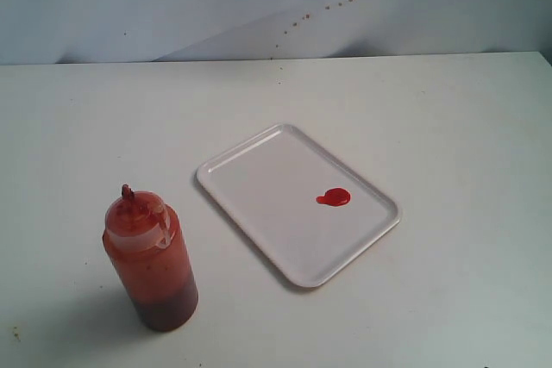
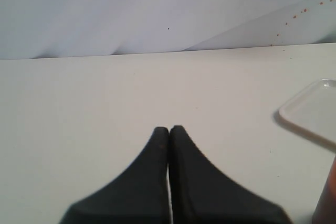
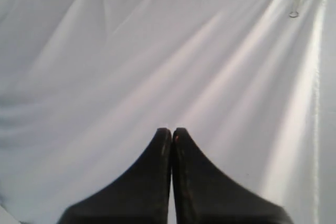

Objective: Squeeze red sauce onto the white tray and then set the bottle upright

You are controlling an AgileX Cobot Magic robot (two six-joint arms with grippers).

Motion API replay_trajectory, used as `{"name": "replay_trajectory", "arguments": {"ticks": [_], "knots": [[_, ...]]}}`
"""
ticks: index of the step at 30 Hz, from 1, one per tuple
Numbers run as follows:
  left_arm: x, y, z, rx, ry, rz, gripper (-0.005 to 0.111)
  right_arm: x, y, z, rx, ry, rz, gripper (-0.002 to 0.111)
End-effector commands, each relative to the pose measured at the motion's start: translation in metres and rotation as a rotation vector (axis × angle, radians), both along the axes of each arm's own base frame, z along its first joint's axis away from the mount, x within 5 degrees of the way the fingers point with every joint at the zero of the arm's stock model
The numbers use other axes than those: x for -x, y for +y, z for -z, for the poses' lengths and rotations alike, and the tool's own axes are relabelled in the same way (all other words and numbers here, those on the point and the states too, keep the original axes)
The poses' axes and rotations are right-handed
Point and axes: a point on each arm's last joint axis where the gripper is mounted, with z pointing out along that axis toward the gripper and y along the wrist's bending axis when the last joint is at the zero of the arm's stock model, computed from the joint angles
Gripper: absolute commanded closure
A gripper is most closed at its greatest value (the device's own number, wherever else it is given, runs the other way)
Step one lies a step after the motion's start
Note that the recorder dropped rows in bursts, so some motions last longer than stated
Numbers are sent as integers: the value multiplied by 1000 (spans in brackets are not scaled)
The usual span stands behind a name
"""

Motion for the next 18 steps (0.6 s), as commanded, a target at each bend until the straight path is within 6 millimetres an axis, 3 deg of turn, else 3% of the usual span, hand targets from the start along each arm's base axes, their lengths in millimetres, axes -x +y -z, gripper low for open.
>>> {"name": "replay_trajectory", "arguments": {"ticks": [1, 8, 18], "knots": [[0, 0, 1, 14, -4, -2, 107, 17, -26, 17, -35, 27, 118, 108], [0, 0, 1, 14, -4, -2, 107, 42, -52, 56, -43, 63, 274, 108], [0, 0, 1, 14, -4, -2, 107, 75, -62, 126, -44, 124, 357, 108]]}}
